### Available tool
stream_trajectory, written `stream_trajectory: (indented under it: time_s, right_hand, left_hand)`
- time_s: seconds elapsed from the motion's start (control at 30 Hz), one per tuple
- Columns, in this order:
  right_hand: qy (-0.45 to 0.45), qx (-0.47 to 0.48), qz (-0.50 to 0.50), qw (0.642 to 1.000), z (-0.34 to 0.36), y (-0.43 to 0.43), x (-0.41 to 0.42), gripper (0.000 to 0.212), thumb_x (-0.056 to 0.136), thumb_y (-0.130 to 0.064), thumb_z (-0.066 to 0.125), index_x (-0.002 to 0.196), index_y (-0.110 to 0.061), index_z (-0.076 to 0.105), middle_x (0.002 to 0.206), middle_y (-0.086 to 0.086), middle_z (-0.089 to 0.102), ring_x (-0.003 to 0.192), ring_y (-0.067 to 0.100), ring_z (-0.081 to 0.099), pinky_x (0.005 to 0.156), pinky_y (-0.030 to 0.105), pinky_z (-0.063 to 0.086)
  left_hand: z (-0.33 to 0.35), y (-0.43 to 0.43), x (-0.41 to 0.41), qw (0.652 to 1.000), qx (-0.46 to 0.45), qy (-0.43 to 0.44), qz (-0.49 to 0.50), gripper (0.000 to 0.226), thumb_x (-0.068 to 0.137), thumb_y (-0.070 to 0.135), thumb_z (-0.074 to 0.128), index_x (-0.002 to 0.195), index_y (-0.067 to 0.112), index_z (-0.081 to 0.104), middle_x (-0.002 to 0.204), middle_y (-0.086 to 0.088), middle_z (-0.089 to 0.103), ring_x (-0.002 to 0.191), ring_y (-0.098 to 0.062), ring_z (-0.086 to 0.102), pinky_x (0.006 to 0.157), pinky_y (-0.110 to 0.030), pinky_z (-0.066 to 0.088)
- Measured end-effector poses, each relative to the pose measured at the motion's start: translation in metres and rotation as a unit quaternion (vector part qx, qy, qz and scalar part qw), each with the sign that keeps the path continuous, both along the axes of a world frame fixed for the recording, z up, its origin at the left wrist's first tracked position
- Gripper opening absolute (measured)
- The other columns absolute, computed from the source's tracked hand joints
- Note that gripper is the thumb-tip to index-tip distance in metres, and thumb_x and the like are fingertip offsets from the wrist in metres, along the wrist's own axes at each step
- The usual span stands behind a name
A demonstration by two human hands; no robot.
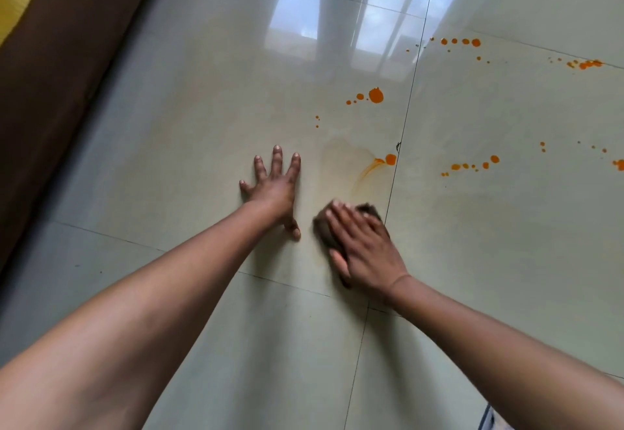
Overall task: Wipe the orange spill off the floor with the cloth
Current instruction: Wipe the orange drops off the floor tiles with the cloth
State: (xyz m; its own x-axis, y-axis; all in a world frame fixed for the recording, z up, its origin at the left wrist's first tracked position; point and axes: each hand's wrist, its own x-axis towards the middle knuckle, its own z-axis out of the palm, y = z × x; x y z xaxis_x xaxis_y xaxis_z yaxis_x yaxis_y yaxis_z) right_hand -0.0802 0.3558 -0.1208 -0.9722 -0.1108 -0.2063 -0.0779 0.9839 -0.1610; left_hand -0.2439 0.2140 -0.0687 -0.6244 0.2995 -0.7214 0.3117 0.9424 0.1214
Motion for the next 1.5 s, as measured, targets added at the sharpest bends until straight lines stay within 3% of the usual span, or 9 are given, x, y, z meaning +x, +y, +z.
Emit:
stream_trajectory:
  time_s: [0.07, 0.23, 0.43, 0.63, 0.83, 1.0, 1.2, 1.4, 1.5]
  right_hand:
    - [0.013, -0.011, -0.073, 0.997, 0.003, -0.018, -0.013, 0.068, 0.089, -0.046, 0.037, 0.15, -0.015, 0.032, 0.158, 0.008, 0.026, 0.144, 0.023, 0.028, 0.112, 0.04, 0.021]
    - [-0.032, -0.038, 0.135, 0.99, 0.009, 0.004, 0.053, 0.07, 0.09, -0.047, 0.039, 0.152, -0.018, 0.024, 0.16, 0.006, 0.02, 0.146, 0.022, 0.021, 0.116, 0.039, 0.017]
    - [-0.001, 0.01, -0.208, 0.978, -0.001, 0.033, -0.034, 0.075, 0.086, -0.052, 0.024, 0.152, -0.016, 0.025, 0.159, 0.007, 0.021, 0.146, 0.023, 0.022, 0.113, 0.038, 0.016]
    - [-0.011, -0.037, 0.056, 0.998, 0.008, 0.024, 0.048, 0.07, 0.09, -0.047, 0.04, 0.151, -0.016, 0.028, 0.159, 0.008, 0.023, 0.146, 0.023, 0.023, 0.114, 0.042, 0.024]
    - [0.006, -0.002, -0.281, 0.96, -0.005, 0.068, -0.046, 0.075, 0.086, -0.05, 0.028, 0.152, -0.015, 0.023, 0.16, 0.007, 0.017, 0.147, 0.022, 0.019, 0.113, 0.038, 0.013]
    - [-0.013, -0.02, -0.054, 0.998, 0.004, 0.053, 0.019, 0.07, 0.089, -0.048, 0.036, 0.151, -0.016, 0.029, 0.159, 0.005, 0.022, 0.146, 0.019, 0.023, 0.111, 0.042, 0.027]
    - [-0.001, 0.005, -0.283, 0.959, -0.003, 0.098, -0.08, 0.07, 0.095, -0.046, 0.036, 0.154, -0.016, 0.016, 0.162, 0.006, 0.011, 0.148, 0.021, 0.012, 0.115, 0.037, 0.01]
    - [-0.023, -0.019, -0.007, 1.0, 0.009, 0.059, -0.002, 0.072, 0.088, -0.048, 0.039, 0.151, -0.016, 0.027, 0.16, 0.005, 0.02, 0.146, 0.018, 0.02, 0.113, 0.038, 0.022]
    - [-0.015, -0.01, -0.096, 0.995, 0.002, 0.104, -0.019, 0.074, 0.087, -0.05, 0.032, 0.151, -0.015, 0.027, 0.159, 0.007, 0.021, 0.146, 0.022, 0.023, 0.115, 0.04, 0.021]
  left_hand:
    - [0.001, 0.001, 0.0, 1.0, 0.004, -0.003, 0.005, 0.15, 0.05, 0.032, 0.095, 0.151, 0.033, -0.016, 0.156, 0.0, -0.033, 0.144, -0.037, -0.022, 0.108, -0.07, 0.013]
    - [0.007, 0.003, -0.005, 1.0, 0.002, -0.01, 0.005, 0.143, 0.057, 0.025, 0.093, 0.153, 0.031, -0.013, 0.156, -0.001, -0.032, 0.144, -0.039, -0.02, 0.108, -0.07, 0.017]
    - [-0.001, 0.023, 0.002, 0.999, -0.04, -0.023, 0.015, 0.159, 0.049, 0.036, 0.095, 0.148, 0.023, -0.029, 0.15, -0.011, -0.042, 0.138, -0.047, -0.028, 0.106, -0.074, 0.009]
    - [0.004, 0.025, 0.004, 0.988, -0.009, 0.068, -0.137, 0.156, 0.042, 0.039, 0.096, 0.153, 0.024, -0.013, 0.157, -0.009, -0.028, 0.144, -0.044, -0.015, 0.11, -0.067, 0.015]
    - [0.001, 0.057, 0.006, 0.99, -0.019, 0.018, -0.14, 0.158, 0.045, 0.008, 0.095, 0.15, 0.03, -0.021, 0.153, -0.006, -0.038, 0.143, -0.046, -0.019, 0.105, -0.07, 0.019]
    - [0.002, 0.052, 0.003, 0.99, -0.006, 0.017, -0.139, 0.156, 0.045, 0.008, 0.095, 0.15, 0.032, -0.019, 0.154, -0.004, -0.035, 0.143, -0.045, -0.018, 0.106, -0.07, 0.02]
    - [-0.001, 0.05, 0.001, 0.991, 0.017, 0.036, -0.131, 0.144, 0.055, 0.006, 0.09, 0.152, 0.034, -0.012, 0.158, -0.001, -0.028, 0.145, -0.041, -0.015, 0.11, -0.065, 0.022]
    - [0.003, 0.035, 0.001, 0.996, 0.017, 0.057, -0.067, 0.16, 0.037, 0.023, 0.098, 0.153, 0.022, -0.012, 0.159, -0.007, -0.025, 0.148, -0.031, -0.012, 0.115, -0.049, 0.018]
    - [-0.001, 0.032, 0.001, 0.998, 0.018, 0.058, -0.027, 0.153, 0.047, 0.023, 0.096, 0.153, 0.018, -0.014, 0.159, -0.008, -0.025, 0.147, -0.033, -0.015, 0.118, -0.048, 0.012]
